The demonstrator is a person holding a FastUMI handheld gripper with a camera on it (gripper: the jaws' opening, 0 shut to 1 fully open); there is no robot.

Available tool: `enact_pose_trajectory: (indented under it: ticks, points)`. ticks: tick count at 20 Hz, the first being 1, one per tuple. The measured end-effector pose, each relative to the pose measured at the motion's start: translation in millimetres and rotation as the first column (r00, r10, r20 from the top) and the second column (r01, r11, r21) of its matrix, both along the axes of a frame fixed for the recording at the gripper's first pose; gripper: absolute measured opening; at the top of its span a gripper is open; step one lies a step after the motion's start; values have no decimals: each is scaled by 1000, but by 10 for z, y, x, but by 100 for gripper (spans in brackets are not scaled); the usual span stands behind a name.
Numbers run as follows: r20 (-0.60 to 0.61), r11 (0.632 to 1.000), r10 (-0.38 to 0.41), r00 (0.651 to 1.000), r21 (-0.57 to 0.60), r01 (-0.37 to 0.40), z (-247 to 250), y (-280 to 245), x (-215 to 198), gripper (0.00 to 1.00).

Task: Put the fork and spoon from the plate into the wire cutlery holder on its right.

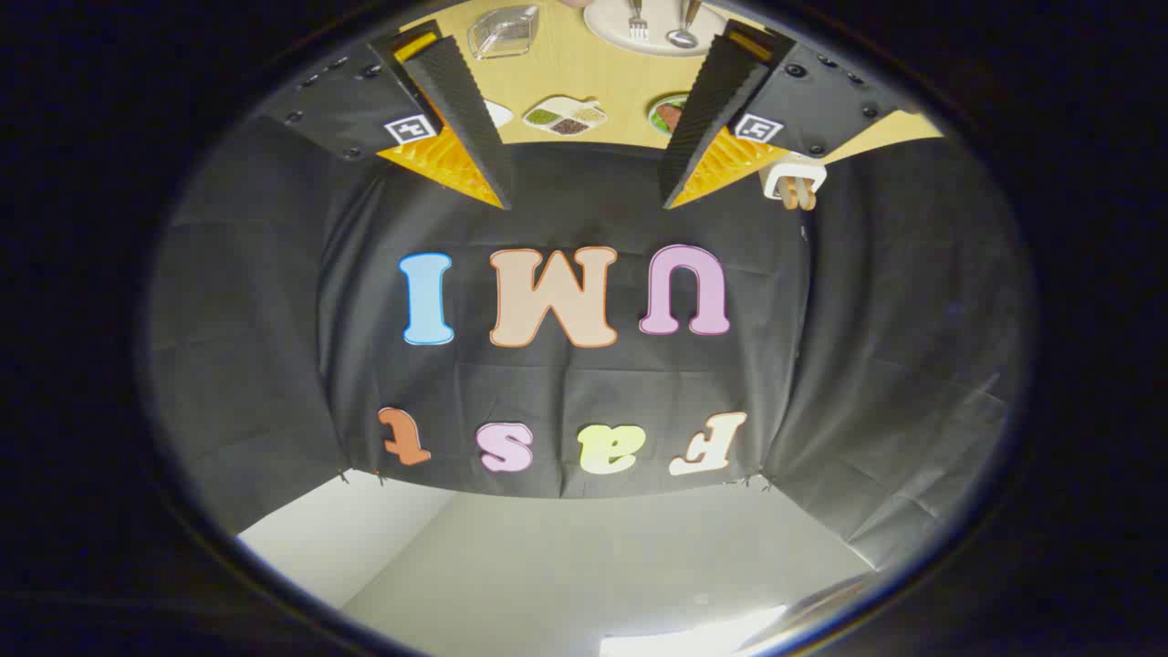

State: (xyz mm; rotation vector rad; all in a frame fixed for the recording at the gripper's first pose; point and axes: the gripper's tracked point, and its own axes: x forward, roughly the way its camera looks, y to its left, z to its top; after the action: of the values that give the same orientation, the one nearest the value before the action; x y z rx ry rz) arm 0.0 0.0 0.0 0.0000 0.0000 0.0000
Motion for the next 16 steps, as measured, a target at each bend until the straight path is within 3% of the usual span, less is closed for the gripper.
enact_pose_trajectory:
  ticks: [16]
  points:
    - [6,999,41,999,-2,-41,5,99,72,100]
